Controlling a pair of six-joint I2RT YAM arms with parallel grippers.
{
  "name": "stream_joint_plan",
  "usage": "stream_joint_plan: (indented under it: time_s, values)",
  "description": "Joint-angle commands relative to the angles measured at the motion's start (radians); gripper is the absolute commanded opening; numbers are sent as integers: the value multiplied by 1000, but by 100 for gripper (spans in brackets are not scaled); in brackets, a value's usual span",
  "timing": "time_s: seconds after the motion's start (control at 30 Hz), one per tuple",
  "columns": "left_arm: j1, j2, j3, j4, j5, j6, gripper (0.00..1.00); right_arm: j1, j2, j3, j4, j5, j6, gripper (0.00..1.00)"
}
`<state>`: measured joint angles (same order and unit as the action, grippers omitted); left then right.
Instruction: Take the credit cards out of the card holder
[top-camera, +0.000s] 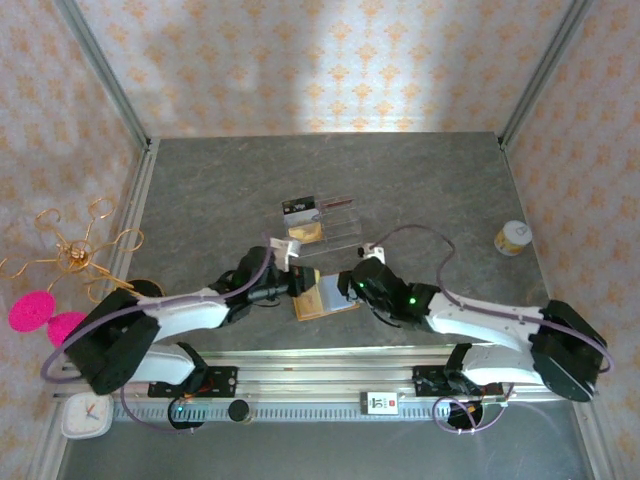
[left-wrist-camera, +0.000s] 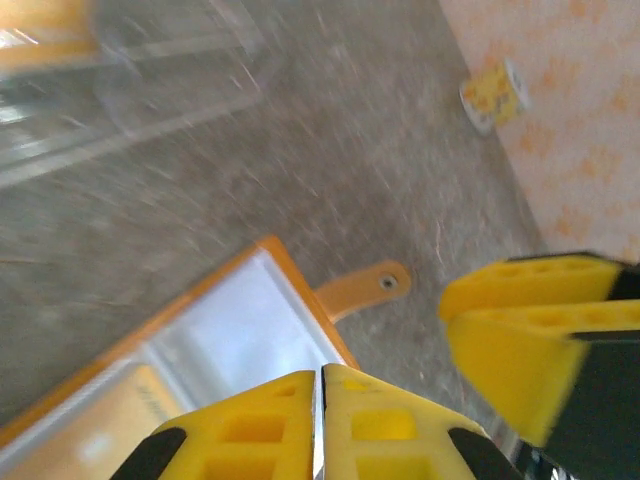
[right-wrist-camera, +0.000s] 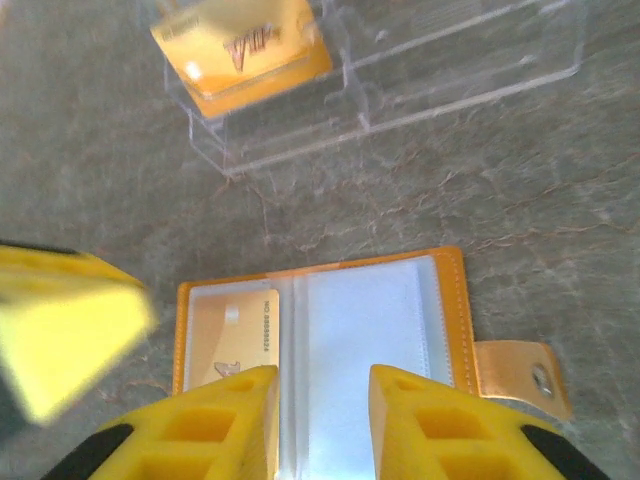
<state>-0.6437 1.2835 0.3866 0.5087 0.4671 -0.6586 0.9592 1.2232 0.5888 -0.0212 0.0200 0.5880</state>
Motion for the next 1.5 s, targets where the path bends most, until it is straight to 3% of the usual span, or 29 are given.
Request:
stream_joint_plan:
  time_s: [0.0,0.33,0.63,0.83,0.93,1.17,1.47]
  values:
    - [15,-61,-72,-52,-32,-22,11,-15,111,91,2,-137,-117,25]
    - [21,39,-143,81,18,-45,5,-73,333,130,-38,-146,-123,19]
    - [32,163,-83,104,30,9,0,-34,229,-13,-48,-148,19,15]
    - [32,58,-102,37,37,10,0,-17,183,63,-98,-96,-15,20]
    - [29,6,-111,9,21,19,0,-20,175,96,-60,-157,-37,22]
    - [26,100,-102,70,36,22,0,-61,286,135,73,-342,12,22]
    - [7,152,-113,74,62,18,0,-66,361,137,105,-360,29,26]
